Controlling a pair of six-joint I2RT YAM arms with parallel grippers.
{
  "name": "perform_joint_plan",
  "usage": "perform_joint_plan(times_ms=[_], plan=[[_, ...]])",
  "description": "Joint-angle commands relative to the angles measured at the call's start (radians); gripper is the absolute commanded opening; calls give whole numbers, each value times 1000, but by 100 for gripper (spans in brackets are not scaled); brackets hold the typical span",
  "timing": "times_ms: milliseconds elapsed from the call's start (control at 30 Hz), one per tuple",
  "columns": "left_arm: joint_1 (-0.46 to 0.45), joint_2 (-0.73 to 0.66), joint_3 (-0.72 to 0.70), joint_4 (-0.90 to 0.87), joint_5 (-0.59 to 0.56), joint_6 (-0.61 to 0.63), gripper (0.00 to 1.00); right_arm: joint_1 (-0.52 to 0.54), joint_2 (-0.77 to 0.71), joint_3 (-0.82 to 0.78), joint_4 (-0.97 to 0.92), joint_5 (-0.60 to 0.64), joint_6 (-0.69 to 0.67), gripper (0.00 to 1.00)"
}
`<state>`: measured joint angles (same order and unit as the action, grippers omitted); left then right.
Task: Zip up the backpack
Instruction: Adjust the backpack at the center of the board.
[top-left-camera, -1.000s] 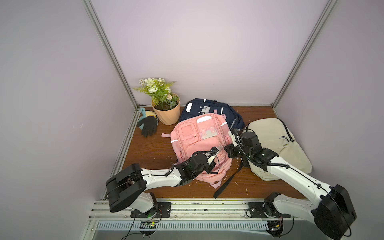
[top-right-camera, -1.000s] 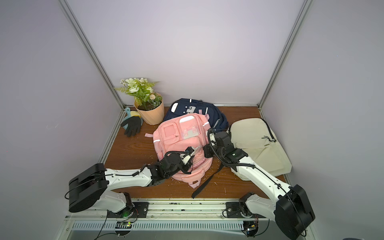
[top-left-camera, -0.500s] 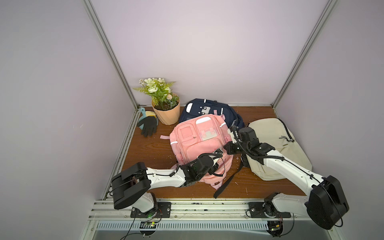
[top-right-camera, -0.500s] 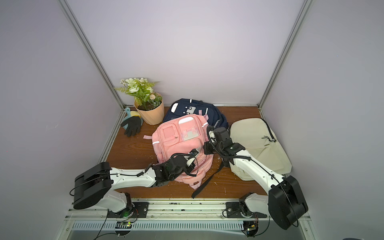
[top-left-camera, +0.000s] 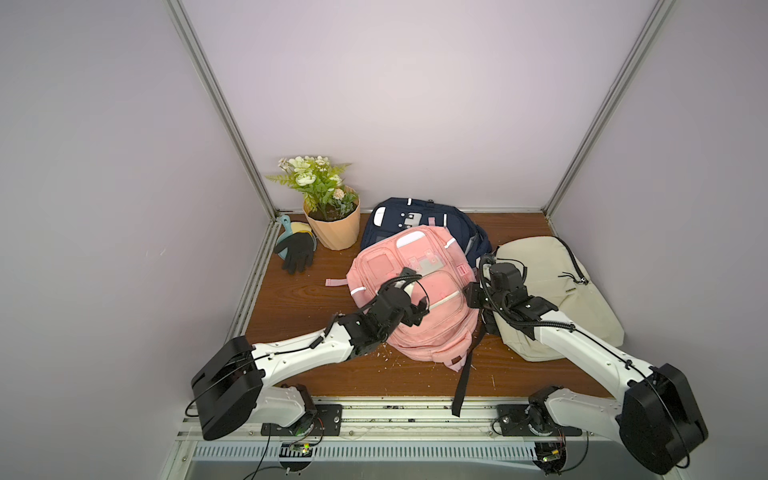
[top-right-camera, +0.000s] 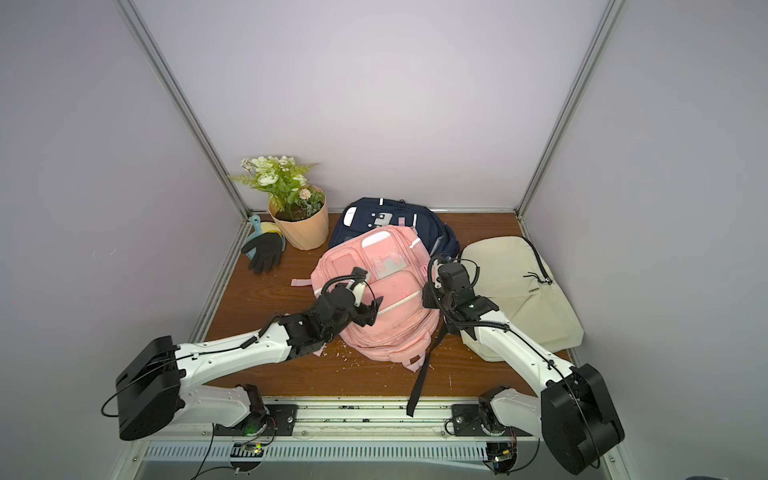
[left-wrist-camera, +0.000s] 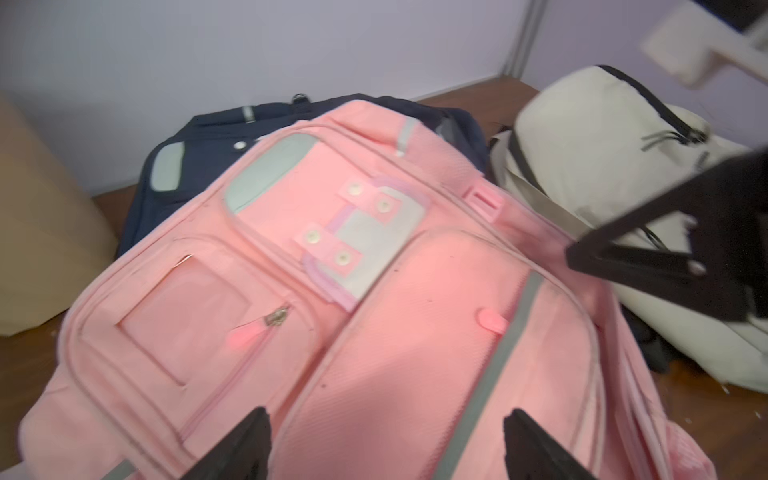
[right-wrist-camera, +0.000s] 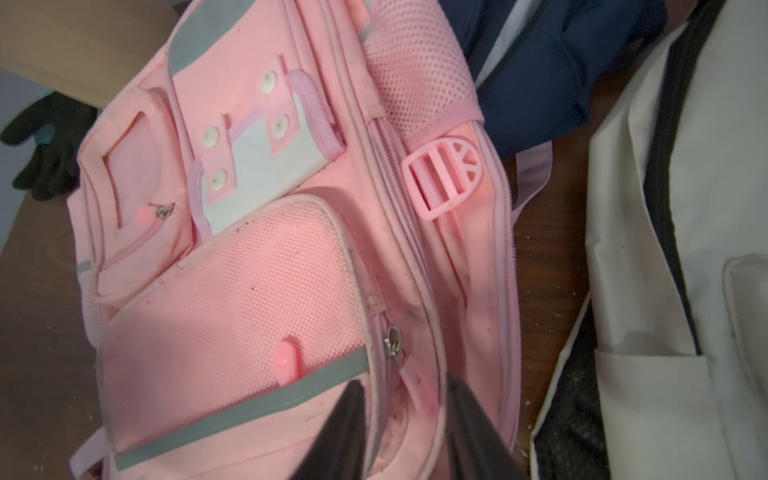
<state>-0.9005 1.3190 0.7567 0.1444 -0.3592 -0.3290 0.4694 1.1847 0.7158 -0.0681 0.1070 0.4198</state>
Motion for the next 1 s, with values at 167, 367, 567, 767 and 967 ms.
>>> perform_joint_plan(times_ms=[167, 367, 567, 767, 967], plan=[[332, 71, 43, -201, 93, -212, 93, 3, -101, -24, -44, 46, 95, 58], [406, 162, 81, -165, 200, -242, 91, 15, -136, -81, -96, 87, 165, 61], [411, 246, 104, -140, 240, -256, 75, 17, -156, -146, -69, 50, 219, 63], [417, 332, 120, -138, 250, -266, 70, 27, -114, -182, 16, -35, 247, 65], [415, 342, 91, -112, 272, -283, 55, 35, -45, -187, 52, -42, 262, 64]])
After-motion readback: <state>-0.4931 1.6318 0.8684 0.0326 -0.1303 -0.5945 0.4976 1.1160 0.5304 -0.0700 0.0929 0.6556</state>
